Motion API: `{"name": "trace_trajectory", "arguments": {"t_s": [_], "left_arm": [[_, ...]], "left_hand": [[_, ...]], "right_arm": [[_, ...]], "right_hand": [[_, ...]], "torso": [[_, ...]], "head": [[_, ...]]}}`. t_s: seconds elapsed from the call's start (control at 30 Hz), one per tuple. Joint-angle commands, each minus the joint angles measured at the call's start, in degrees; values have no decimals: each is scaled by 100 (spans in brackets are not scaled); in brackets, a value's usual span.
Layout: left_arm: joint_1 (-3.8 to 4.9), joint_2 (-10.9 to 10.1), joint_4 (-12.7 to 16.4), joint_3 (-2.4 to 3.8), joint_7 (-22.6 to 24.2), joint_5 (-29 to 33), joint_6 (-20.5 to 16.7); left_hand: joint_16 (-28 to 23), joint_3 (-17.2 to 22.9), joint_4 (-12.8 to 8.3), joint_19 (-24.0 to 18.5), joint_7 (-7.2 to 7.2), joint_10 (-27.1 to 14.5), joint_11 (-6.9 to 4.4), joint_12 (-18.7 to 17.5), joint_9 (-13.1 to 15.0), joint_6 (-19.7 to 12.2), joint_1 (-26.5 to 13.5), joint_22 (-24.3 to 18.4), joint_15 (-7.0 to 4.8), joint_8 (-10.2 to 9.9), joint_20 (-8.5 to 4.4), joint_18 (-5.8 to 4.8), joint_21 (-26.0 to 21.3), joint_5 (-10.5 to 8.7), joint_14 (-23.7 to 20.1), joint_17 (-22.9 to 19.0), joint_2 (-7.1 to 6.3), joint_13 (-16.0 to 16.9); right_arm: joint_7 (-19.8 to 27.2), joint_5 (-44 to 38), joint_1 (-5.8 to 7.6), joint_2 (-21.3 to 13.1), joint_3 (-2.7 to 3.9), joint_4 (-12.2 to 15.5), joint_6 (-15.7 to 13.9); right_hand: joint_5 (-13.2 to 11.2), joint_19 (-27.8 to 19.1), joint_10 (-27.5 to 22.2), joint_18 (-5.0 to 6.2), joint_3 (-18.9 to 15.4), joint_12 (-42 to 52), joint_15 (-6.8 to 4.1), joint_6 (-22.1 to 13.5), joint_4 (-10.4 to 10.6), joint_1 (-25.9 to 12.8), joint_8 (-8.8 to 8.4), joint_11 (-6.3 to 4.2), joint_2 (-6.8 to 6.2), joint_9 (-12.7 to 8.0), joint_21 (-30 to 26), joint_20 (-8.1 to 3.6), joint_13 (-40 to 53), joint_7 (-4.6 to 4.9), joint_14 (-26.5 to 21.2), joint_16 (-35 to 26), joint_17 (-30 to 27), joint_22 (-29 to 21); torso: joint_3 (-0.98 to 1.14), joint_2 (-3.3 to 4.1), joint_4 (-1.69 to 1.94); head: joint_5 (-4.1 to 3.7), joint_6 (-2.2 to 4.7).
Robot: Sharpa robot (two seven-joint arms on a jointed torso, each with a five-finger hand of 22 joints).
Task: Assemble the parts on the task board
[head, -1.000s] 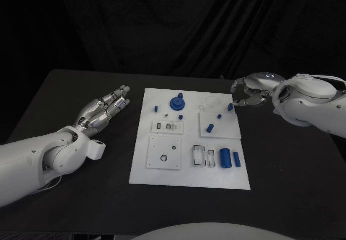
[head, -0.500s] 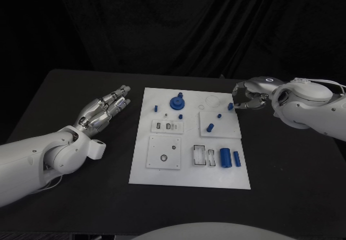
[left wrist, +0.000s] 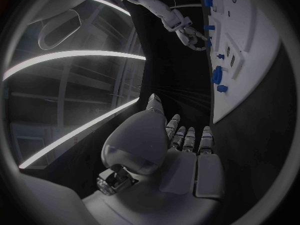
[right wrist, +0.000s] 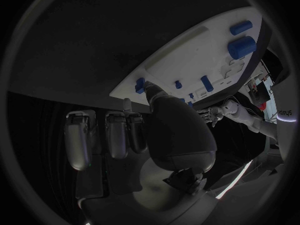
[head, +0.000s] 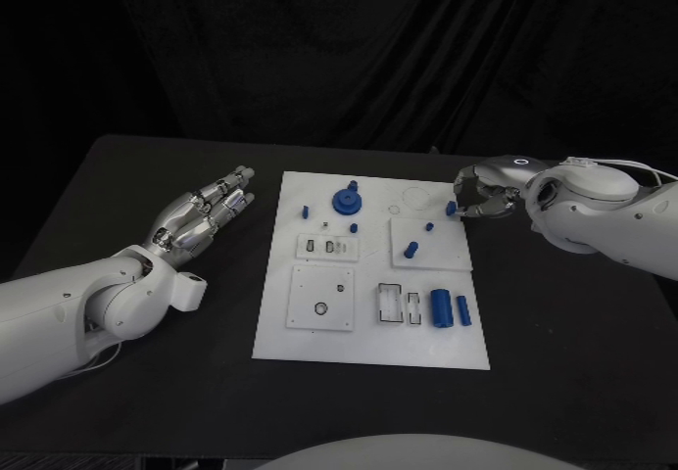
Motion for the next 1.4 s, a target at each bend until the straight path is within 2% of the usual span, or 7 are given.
{"name": "trace_trajectory", "arguments": {"t_s": [0.03, 0.57, 0.8, 1.03, 1.2, 1.4], "left_arm": [[1, 15, -7, 5, 1116, -12, 104], [-3, 25, -14, 5, 1099, -12, 143], [-4, 24, -26, 5, 1081, -12, 162], [-5, 35, -39, 5, 1057, -12, 191], [-5, 37, -46, 5, 1033, -12, 205], [-7, 37, -55, 5, 1012, -12, 218]], "left_hand": [[-21, 27, -13, 6, 37, -3, 36, -16, 4, 7, 53, -6, 21, 3, 47, 102, -20, 22, -2, -9, -5, 2], [-21, 37, -22, 6, 46, -3, 52, -16, 1, -12, 64, -6, 34, 0, 63, 105, -20, 23, -2, -9, 6, 2], [-21, 45, -35, 6, 50, 7, 73, -14, 0, -21, 76, -6, 49, -2, 77, 107, -20, 23, -2, -9, 13, 5], [-21, 51, -45, 6, 51, 15, 94, -11, -1, -28, 84, -6, 63, -4, 87, 106, -20, 23, -2, -9, 17, 7], [-21, 55, -51, 6, 51, 23, 111, -9, -1, -36, 89, -6, 72, -4, 93, 105, -20, 23, -2, -9, 21, 9], [-21, 58, -57, 6, 54, 25, 127, -9, -2, -44, 92, -6, 81, -6, 99, 104, -20, 22, -2, -9, 24, 10]], "right_arm": [[15, -33, -34, 26, 2, -31, -5], [113, -33, -150, 208, 3, -203, -98], [138, -33, -166, 257, 3, -249, -113], [144, -33, -180, 306, 3, -300, -124], [136, -33, -187, 338, 3, -342, -135], [122, -33, -191, 358, 3, -376, -159]], "right_hand": [[-7, 595, 597, -45, 9, 15, -8, 48, 37, 31, 28, -13, -18, -10, 15, -13, 1510, 2, 610, 17, 1509, 1506], [-7, 595, 597, -45, 45, 15, -11, 147, 21, 108, 79, -17, -7, -49, 15, -17, 1510, 0, 610, 17, 1509, 1506], [-6, 595, 597, -45, 85, 15, -17, 232, -6, 180, 118, -25, 19, -84, 15, -19, 1510, -15, 610, 17, 1509, 1506], [-7, 595, 597, -45, 137, 15, -33, 414, -36, 252, 171, -48, 57, -155, 15, -32, 1510, -44, 610, 17, 1509, 1506], [-7, 595, 597, -45, 238, 15, -71, 829, -89, 335, 235, -94, 154, -270, 15, -67, 1510, -99, 610, 17, 1509, 1506], [-6, 595, 597, -45, 278, 15, -80, 899, -152, 401, 230, -102, 169, -297, 15, -75, 1510, -104, 610, 17, 1509, 1506]], "torso": [[3, 4, -9], [0, 10, -5], [1, 7, -4], [3, 9, -1], [5, 9, -10], [3, 8, -10]], "head": [[-1, -21], [14, -23], [19, -45], [15, -46], [27, -55], [38, -63]]}}
